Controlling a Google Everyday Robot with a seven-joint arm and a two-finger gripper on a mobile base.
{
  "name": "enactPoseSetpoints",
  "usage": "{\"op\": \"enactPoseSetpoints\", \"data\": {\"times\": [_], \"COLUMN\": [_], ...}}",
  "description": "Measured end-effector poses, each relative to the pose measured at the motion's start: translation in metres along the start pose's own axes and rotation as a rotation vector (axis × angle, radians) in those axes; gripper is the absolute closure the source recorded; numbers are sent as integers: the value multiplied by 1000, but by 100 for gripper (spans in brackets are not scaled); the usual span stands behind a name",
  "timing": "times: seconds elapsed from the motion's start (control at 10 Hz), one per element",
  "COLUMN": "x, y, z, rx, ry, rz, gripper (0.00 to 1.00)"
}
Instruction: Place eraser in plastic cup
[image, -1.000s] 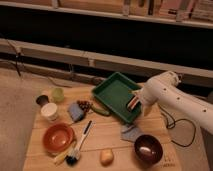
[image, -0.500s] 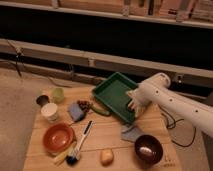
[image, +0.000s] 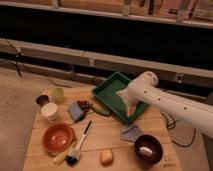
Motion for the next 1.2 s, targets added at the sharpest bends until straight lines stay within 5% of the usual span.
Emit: {"op": "enactPoseSetpoints", "data": {"times": [0.6, 0.8, 1.2], "x": [-38, -34, -9], "y": [-14, -15, -38], "z": [13, 12, 9], "rx": [20, 22, 43], "ry": [-19, -16, -30], "rz": [-154, -149, -160], "gripper": [2, 17, 20]}}
